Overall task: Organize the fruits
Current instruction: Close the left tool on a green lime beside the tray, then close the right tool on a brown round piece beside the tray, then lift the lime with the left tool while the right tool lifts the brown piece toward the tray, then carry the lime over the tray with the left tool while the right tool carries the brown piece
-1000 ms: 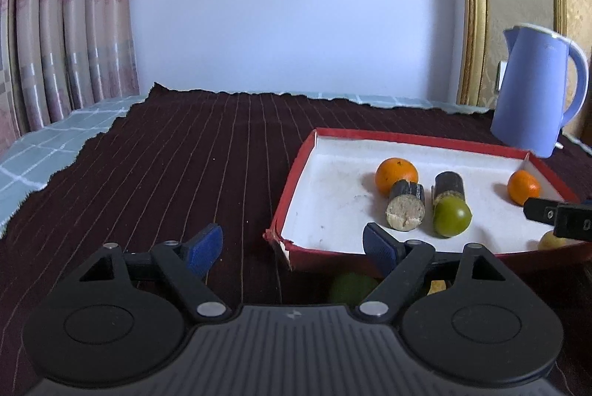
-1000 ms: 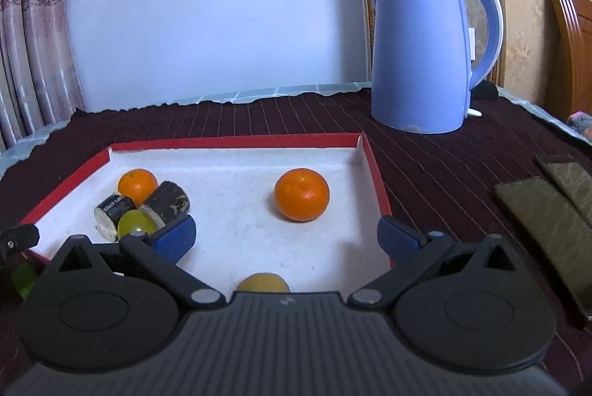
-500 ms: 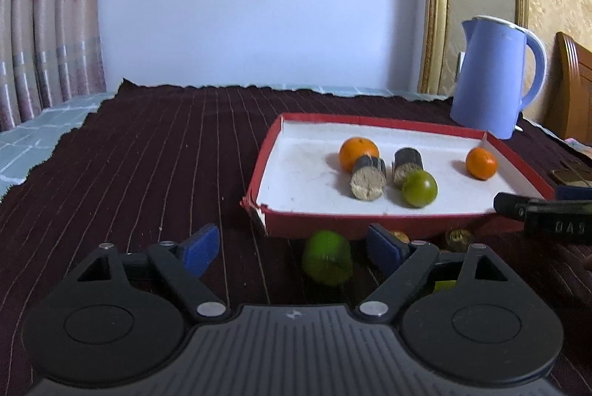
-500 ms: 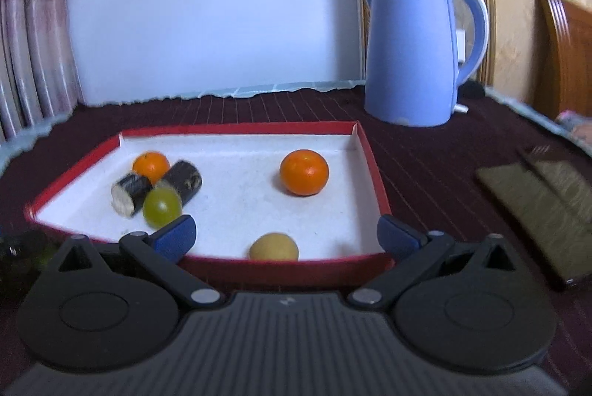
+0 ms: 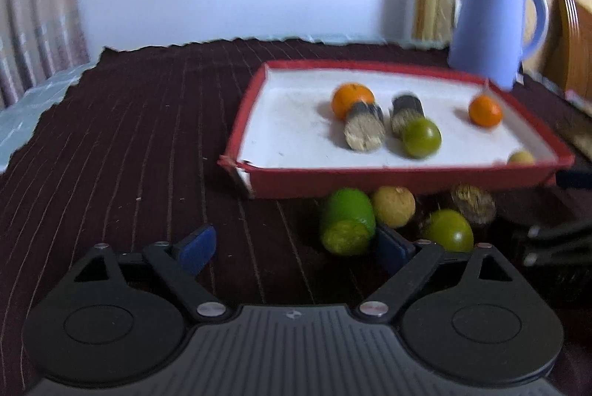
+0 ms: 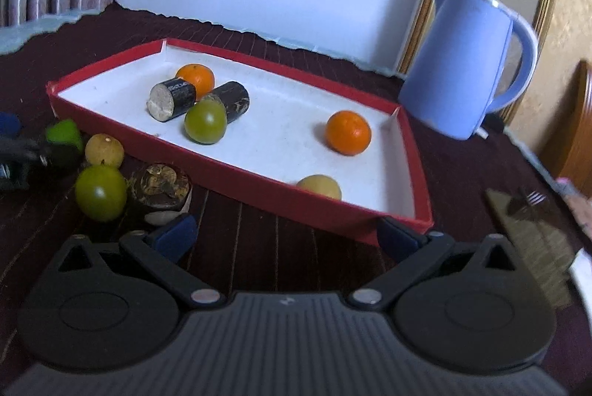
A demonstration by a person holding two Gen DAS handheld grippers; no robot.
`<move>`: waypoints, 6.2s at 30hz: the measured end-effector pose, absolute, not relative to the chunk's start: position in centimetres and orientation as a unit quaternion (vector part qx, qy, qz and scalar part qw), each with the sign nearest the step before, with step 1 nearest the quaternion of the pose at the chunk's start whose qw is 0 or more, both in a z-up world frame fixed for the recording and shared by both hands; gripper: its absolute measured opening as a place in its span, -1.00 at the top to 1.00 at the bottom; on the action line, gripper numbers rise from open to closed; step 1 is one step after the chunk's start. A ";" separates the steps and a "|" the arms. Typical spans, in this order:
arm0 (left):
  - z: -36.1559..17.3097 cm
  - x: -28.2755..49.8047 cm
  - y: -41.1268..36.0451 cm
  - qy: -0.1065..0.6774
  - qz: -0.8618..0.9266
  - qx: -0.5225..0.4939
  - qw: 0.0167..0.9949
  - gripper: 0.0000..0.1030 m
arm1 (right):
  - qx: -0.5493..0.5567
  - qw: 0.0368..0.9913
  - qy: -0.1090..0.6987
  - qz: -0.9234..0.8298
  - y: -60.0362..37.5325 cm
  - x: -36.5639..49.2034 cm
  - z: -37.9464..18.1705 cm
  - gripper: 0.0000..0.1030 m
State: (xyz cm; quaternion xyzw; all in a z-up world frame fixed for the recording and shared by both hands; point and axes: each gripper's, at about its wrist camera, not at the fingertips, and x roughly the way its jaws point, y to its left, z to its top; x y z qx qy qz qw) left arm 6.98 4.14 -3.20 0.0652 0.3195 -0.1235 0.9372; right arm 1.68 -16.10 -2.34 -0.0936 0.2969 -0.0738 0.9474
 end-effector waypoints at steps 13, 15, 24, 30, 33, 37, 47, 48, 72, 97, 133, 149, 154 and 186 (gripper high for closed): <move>-3.1 7.2 3.6 0.300 -0.122 0.086 0.942 -0.71 | -0.067 0.953 0.293 -0.038 -16.2 0.6 -2.1 -1.00; -3.1 7.1 3.4 0.298 -0.130 0.086 0.942 -0.55 | -0.075 0.949 0.303 -0.037 -16.5 0.3 -2.4 -1.00; -3.1 6.5 3.3 0.298 -0.181 0.052 0.936 0.41 | -0.093 0.950 0.295 -0.036 -15.7 -0.6 -2.6 -1.00; -3.0 6.4 5.0 0.301 -0.127 0.035 0.944 0.41 | -0.101 0.953 0.285 -0.009 -15.1 -0.9 -2.4 -1.00; -3.1 6.6 5.5 0.302 -0.114 0.035 0.946 0.41 | -0.102 0.952 0.287 -0.004 -14.6 -0.5 -2.3 -1.00; -3.1 6.5 5.2 0.299 -0.111 0.047 0.947 0.41 | -0.101 0.952 0.288 -0.005 -13.9 -0.1 -2.2 -0.80; -3.2 6.6 5.3 0.301 -0.114 0.040 0.946 0.40 | -0.108 0.948 0.297 0.032 -12.2 1.9 -2.2 -0.47; -3.2 6.6 5.4 0.301 -0.115 0.039 0.946 0.40 | -0.107 0.948 0.297 0.038 -12.1 2.1 -2.2 -0.47; -2.3 5.2 4.5 0.278 -0.131 0.037 0.951 0.39 | -0.073 0.956 0.283 0.012 -14.1 -0.1 -2.0 0.24; -0.5 5.0 -0.5 0.268 -0.143 0.060 0.951 0.39 | -0.011 0.969 0.242 -0.039 -17.5 -1.1 -0.2 0.24; 1.2 7.7 -2.9 0.269 -0.131 0.085 0.950 0.39 | -0.025 0.972 0.226 -0.053 -18.2 1.3 1.7 0.24; 1.5 9.7 -4.1 0.276 -0.115 0.098 0.949 0.39 | -0.032 0.972 0.226 -0.051 -18.4 3.3 2.5 0.24; 1.6 10.3 -4.7 0.274 -0.109 0.108 0.949 0.39 | -0.037 0.972 0.226 -0.053 -18.4 4.0 2.7 0.24; 1.2 14.5 -6.9 0.275 -0.086 0.116 0.950 0.40 | -0.005 0.972 0.221 -0.080 -20.8 8.7 2.4 0.24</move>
